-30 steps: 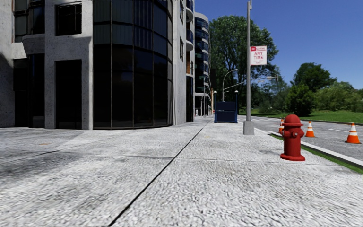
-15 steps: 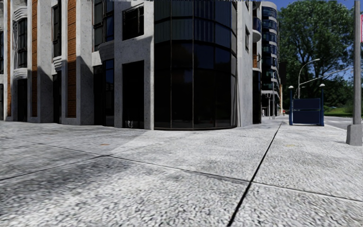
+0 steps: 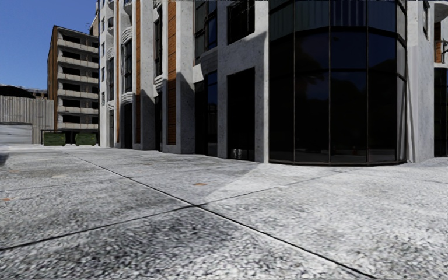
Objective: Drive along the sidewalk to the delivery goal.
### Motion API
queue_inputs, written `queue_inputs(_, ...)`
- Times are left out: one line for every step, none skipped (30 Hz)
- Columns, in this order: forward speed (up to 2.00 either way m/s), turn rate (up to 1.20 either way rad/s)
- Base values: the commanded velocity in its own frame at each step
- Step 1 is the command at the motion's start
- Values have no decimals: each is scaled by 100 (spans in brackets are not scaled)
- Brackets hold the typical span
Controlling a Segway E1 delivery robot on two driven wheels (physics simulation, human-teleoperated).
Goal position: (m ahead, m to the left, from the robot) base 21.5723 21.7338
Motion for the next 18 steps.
queue_inputs(200,76)
queue_inputs(200,76)
queue_inputs(200,76)
queue_inputs(200,76)
queue_inputs(200,76)
queue_inputs(200,76)
queue_inputs(200,76)
queue_inputs(200,76)
queue_inputs(200,76)
queue_inputs(200,76)
queue_inputs(200,76)
queue_inputs(200,76)
queue_inputs(200,76)
queue_inputs(200,76)
queue_inputs(200,75)
queue_inputs(200,74)
queue_inputs(200,74)
queue_inputs(200,64)
